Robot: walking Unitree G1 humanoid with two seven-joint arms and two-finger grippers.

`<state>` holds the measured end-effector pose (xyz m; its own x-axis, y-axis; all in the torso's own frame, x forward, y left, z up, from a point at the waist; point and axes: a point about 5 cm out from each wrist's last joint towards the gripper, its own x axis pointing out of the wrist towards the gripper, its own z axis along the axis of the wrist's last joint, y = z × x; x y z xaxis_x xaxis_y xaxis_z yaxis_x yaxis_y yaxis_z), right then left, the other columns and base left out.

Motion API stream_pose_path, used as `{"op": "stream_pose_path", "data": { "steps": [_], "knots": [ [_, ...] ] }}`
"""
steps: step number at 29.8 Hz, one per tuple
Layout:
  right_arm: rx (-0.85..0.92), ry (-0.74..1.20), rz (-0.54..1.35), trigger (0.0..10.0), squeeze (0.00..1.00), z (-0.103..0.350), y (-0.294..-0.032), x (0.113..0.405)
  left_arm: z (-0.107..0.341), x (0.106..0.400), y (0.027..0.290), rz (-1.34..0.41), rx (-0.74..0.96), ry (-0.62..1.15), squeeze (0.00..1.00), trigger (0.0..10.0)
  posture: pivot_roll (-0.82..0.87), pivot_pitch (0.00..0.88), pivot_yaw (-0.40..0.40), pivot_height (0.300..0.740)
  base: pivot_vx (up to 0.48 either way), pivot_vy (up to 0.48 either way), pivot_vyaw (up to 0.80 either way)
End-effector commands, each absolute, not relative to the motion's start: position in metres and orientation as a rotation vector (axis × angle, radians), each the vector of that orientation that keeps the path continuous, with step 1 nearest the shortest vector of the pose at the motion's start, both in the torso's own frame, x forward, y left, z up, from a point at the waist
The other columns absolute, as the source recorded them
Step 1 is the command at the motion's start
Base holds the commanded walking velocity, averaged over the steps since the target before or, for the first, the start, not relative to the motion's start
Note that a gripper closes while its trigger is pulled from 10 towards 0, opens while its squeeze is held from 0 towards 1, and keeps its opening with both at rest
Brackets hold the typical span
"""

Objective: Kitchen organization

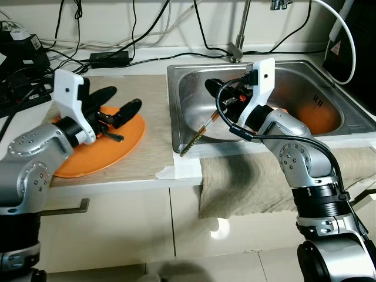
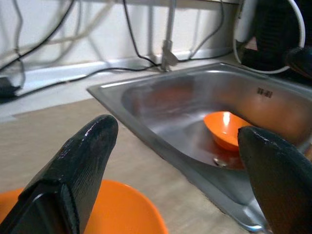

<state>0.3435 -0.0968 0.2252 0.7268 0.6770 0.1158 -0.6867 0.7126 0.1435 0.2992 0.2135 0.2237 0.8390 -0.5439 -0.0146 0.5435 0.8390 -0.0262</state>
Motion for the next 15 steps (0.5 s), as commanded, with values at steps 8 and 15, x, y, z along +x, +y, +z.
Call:
{"op": "stream_pose_path", "data": {
  "steps": [8, 15],
  "knots": [
    [0.143, 0.049, 0.711, 0.0, 0.0, 0.205, -0.099, 0.348, 0.215, 0.293, 0.193, -0.669, -0.054, 0.049, 0.0, 10.0, 0.08, 0.012, 0.02, 0.74, 0.0, 0.0, 0.0],
    [0.178, 0.0, 0.672, 0.0, 0.0, 0.215, -0.096, 0.357, 0.209, 0.293, 0.186, -0.676, -0.064, 0.064, 0.0, 10.0, 0.08, 0.01, 0.021, 0.74, 0.0, 0.0, 0.0]
  ]
}}
